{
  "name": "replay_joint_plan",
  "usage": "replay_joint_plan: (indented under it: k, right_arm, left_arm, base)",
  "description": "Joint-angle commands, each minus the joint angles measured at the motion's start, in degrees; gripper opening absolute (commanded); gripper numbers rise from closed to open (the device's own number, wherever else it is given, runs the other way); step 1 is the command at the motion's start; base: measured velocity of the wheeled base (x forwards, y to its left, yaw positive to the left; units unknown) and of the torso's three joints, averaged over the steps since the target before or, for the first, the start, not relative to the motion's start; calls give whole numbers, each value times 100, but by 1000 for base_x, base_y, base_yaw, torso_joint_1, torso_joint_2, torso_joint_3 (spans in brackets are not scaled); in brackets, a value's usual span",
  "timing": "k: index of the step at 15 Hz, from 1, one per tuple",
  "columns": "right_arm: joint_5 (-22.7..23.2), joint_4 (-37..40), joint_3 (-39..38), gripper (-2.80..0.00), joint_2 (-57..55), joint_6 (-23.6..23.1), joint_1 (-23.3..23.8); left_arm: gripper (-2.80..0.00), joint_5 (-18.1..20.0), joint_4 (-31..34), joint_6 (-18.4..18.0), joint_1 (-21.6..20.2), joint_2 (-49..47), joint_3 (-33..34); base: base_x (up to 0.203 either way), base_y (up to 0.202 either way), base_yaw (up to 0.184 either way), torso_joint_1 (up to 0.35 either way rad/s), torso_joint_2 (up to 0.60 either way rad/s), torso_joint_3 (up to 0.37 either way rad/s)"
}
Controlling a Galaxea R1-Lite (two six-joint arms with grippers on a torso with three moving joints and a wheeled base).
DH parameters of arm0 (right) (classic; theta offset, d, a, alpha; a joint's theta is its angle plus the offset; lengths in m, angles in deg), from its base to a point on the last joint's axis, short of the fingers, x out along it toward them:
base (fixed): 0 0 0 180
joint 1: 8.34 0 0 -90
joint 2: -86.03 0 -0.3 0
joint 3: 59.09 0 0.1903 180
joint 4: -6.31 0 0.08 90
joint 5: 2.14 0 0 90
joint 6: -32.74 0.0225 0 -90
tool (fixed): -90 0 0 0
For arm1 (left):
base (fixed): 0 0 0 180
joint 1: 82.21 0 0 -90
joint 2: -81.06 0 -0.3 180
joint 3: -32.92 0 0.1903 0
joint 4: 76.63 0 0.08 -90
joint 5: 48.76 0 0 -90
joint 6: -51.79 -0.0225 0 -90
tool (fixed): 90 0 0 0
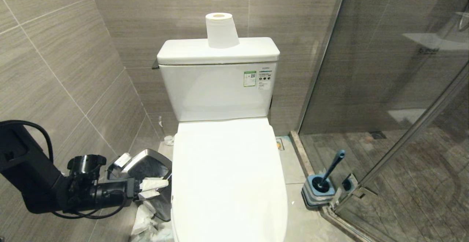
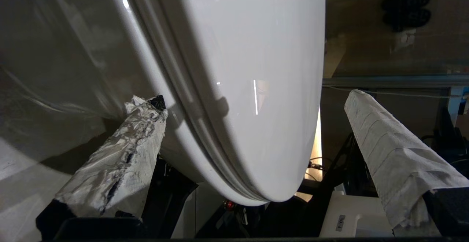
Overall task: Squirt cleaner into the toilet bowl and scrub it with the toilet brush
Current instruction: Use the left hand to lift the toilet lid slightly
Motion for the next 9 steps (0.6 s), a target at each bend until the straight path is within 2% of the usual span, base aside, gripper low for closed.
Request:
replay_joint_plan:
  k: [1, 7, 8, 9]
  right_arm:
    - [2, -1, 0, -280, -1, -3, 0]
    - [2, -1, 0, -280, -1, -3, 0]
    - [2, -1, 0, -280, -1, -3, 0]
    - [2, -1, 0, -280, -1, -3, 0]
  left_arm:
    - [0, 46, -17, 10, -141, -2, -27]
    - [0, 84, -43, -23, -296, -81, -3]
    - [0, 205, -43, -24, -321, -31, 13]
    - [0, 479, -34, -29, -365, 80, 63]
  base:
    - [0, 0, 0, 3, 7, -203]
    - [0, 0, 0, 3, 4, -176]
    - [0, 0, 0, 2, 6, -44]
    - [0, 0, 0, -2, 5, -36]
